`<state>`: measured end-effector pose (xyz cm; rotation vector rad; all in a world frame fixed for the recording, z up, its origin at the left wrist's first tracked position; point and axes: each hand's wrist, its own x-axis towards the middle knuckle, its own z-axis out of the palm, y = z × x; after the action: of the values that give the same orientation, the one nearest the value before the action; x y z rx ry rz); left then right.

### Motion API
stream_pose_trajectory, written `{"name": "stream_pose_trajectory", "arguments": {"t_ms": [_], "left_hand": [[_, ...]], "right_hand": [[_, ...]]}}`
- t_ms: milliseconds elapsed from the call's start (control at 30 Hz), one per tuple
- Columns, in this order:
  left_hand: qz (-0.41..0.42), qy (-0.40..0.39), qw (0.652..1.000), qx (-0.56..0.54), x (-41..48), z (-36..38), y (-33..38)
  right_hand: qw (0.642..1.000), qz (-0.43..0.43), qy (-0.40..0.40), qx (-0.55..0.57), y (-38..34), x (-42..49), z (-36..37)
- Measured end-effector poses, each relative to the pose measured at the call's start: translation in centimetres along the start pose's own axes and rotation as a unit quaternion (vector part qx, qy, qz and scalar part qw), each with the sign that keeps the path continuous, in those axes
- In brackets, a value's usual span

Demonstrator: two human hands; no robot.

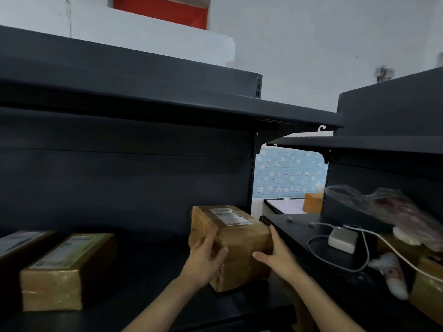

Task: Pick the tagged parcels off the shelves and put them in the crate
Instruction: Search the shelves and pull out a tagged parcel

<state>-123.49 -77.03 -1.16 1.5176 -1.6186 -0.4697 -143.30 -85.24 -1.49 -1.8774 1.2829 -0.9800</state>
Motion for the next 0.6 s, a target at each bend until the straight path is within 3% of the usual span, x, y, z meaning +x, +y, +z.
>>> {"name": "stream_pose_trajectory", "arguments": {"t_ms": [133,267,367,600], "left_hand": [[-0.018,0.056,0.998,-0.027,-0.6,-1.3,-1.0],[0.012,0.083,0.996,0.021,-2.9,-2.6,-2.2],[0.039,0.120,0.990,0.068,-5.6,-2.6,-3.6],[0.071,0.154,0.983,0.073,-9.3,-2.5,-5.0]], "right_hand": [[0.998,-0.052,0.028,0.021,-0.4,-0.6,2.2],[0.993,-0.079,0.033,-0.085,-1.0,-1.9,4.2],[0.979,-0.116,0.089,-0.141,-0.4,-4.5,6.4],[0.970,-0.163,0.143,-0.108,0.4,-7.9,8.5]]}}
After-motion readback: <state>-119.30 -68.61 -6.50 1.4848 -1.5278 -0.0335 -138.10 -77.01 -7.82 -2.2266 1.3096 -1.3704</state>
